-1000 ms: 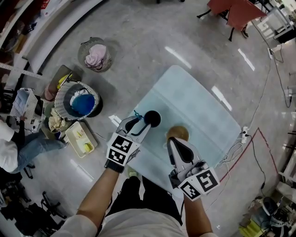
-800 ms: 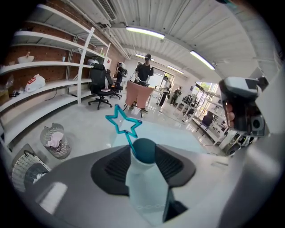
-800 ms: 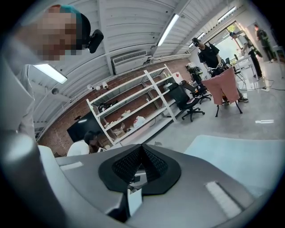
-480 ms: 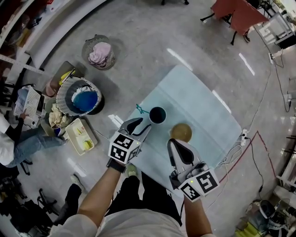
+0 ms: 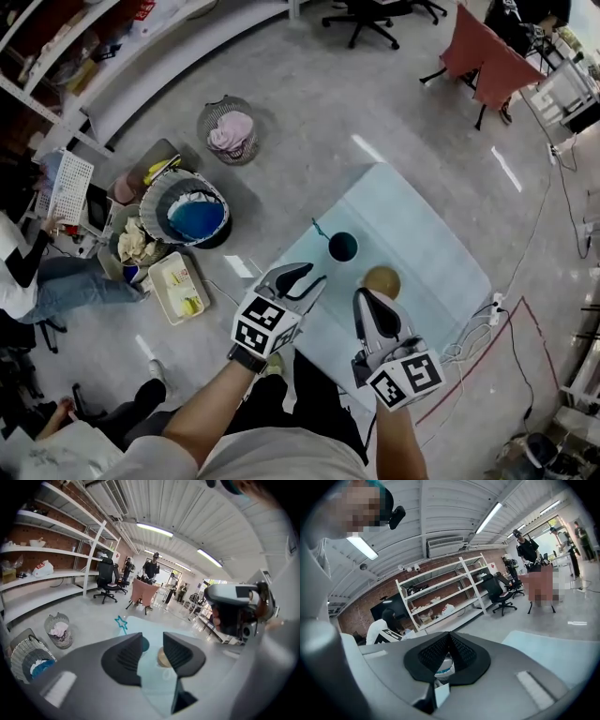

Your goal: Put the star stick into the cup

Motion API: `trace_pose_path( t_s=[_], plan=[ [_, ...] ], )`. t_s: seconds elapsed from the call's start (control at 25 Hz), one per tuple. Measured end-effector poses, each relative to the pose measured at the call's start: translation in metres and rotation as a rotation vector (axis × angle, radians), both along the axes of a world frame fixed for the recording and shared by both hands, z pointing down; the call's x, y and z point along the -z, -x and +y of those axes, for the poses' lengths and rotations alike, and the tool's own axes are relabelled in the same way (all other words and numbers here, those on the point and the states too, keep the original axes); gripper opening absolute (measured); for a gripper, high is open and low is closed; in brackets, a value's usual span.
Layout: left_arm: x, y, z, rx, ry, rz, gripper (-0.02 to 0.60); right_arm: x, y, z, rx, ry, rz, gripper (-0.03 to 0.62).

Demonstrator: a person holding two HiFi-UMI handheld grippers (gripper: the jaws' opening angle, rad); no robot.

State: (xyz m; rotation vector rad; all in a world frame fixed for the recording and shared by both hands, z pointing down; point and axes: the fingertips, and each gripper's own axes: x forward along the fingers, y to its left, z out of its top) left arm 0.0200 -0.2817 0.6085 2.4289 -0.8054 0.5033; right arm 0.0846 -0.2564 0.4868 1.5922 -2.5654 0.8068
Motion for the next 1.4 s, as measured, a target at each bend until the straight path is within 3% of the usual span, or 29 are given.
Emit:
trace_pose_path(
  t_s=[0.24,0.64,1.4],
  plan=[
    [0.056,0.018,0.015,-0.002,-0.072,0.064,0.135,0.025,0.018,0.012,-0.027,-0.036,0.046,0.012],
    [0.134,0.047,0.053,0.013,-0.172,0.128,0.023,0.065,0.041,0.047,-0.065,-0.112,0.082,0.012],
    [0.259,0.086,0.112,0.045,-0.371,0.213,0.006,0.15,0.07,0.103,-0.1,-0.259,0.131,0.012]
  ],
)
